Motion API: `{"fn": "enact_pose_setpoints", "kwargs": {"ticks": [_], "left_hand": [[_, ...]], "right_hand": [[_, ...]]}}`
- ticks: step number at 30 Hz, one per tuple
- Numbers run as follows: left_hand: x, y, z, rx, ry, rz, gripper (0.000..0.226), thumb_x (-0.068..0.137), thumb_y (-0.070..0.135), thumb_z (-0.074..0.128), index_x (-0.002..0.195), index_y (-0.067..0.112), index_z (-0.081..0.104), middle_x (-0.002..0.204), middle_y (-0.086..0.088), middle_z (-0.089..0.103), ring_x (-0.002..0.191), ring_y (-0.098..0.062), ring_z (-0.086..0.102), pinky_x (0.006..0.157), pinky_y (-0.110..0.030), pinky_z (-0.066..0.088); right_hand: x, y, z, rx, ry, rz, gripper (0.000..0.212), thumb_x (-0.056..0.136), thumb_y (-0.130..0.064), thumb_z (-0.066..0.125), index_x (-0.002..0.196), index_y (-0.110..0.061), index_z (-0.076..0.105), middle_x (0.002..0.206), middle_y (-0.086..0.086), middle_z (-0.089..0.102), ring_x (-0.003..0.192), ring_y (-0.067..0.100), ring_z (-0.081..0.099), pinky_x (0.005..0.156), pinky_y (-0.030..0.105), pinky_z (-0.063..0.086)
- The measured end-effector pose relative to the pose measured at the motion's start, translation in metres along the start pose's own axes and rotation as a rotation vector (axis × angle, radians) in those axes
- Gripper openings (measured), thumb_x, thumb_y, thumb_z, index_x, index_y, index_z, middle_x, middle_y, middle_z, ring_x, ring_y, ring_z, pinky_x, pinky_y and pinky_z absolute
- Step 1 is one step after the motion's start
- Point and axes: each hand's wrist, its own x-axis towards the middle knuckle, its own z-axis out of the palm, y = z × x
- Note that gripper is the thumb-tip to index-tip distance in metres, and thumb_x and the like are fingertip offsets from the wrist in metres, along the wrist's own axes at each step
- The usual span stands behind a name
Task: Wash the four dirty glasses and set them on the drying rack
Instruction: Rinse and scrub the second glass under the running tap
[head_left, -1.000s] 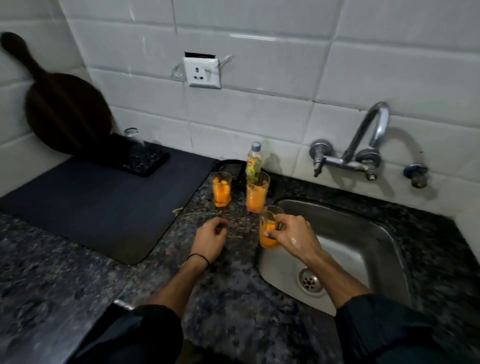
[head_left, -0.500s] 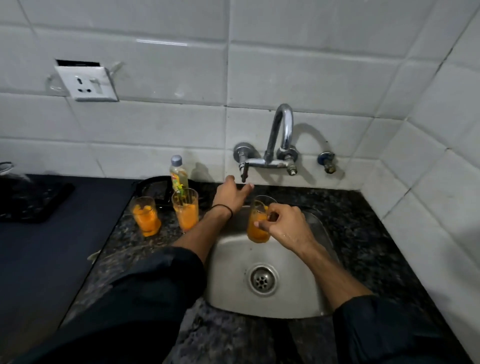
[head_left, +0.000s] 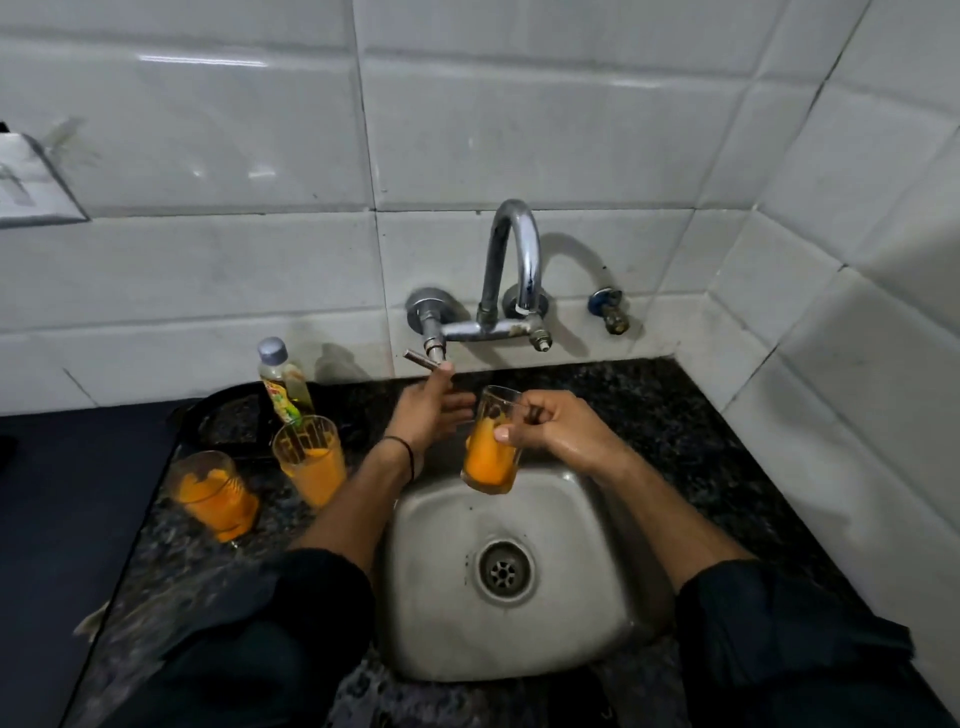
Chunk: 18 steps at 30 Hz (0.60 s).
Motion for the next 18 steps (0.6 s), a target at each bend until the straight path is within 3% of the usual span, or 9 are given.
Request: {"fn": "enact_pose_setpoints", "kwargs": {"ticks": [4,7,9,11,13,16,18], "left_hand": [[-0.032,-0.033,0.022,-0.043,-0.234,-0.178,0.065,0.089,0.076,0.037,0.122,0.027,0.064,0.111,-0.010,0.074,0.099,-0.031,0.072,0.081,-0.043,0.058],[-0.043,-0.041,0.042,-0.139,-0.137,-0.135,0.066,0.090,0.076,0.033,0.122,0.026,0.064,0.108,-0.011,0.074,0.092,-0.030,0.073,0.066,-0.035,0.056],[-0.041,-0.045,0.062,-0.127,0.024,-0.072,0.060,0.098,0.065,0.029,0.121,0.022,0.063,0.109,-0.011,0.072,0.090,-0.025,0.071,0.065,-0.034,0.057],[-0.036,-0.053,0.075,-0.049,0.171,-0.020,0.055,0.102,0.058,0.027,0.122,0.020,0.061,0.115,-0.011,0.070,0.099,-0.022,0.068,0.082,-0.039,0.056],[-0.042,-0.061,0.079,-0.069,0.146,0.010,0.046,0.104,0.052,0.028,0.130,0.027,0.056,0.123,-0.006,0.067,0.105,-0.018,0.066,0.087,-0.037,0.055],[-0.056,-0.060,0.076,-0.140,0.001,-0.035,0.047,0.104,0.050,0.036,0.150,0.043,0.031,0.134,0.000,0.058,0.106,-0.019,0.066,0.069,-0.032,0.059],[-0.055,-0.052,0.074,-0.259,-0.002,-0.143,0.051,0.096,0.062,0.043,0.140,0.036,0.048,0.125,-0.007,0.065,0.100,-0.025,0.069,0.067,-0.039,0.060]], "right_hand": [[0.006,0.010,-0.007,0.191,-0.041,0.081,0.026,0.086,-0.022,0.077,0.105,-0.011,0.063,0.108,0.008,0.071,0.101,0.024,0.068,0.093,0.045,0.057],[0.005,0.020,0.006,0.351,0.008,0.148,0.047,0.095,-0.030,0.066,0.138,-0.037,0.048,0.133,0.001,0.058,0.116,0.025,0.060,0.098,0.048,0.053],[0.002,0.021,0.035,0.386,0.141,0.156,0.057,0.100,-0.037,0.058,0.149,-0.040,0.029,0.135,-0.004,0.054,0.117,0.019,0.058,0.095,0.037,0.052],[0.003,0.023,0.065,0.362,0.353,0.118,0.056,0.098,-0.045,0.059,0.146,-0.035,0.032,0.126,-0.005,0.062,0.110,0.011,0.062,0.090,0.028,0.050],[0.006,0.029,0.074,0.336,0.494,0.134,0.045,0.093,-0.058,0.058,0.131,-0.037,0.044,0.113,-0.008,0.068,0.100,0.009,0.066,0.091,0.036,0.054],[0.010,0.032,0.053,0.511,0.376,0.292,0.036,0.100,-0.058,0.042,0.117,-0.031,0.060,0.106,-0.002,0.069,0.097,0.018,0.068,0.094,0.048,0.055],[0.009,0.034,0.043,0.624,0.300,0.348,0.045,0.103,-0.057,0.036,0.116,-0.026,0.065,0.110,0.006,0.070,0.100,0.024,0.068,0.095,0.048,0.055]]}}
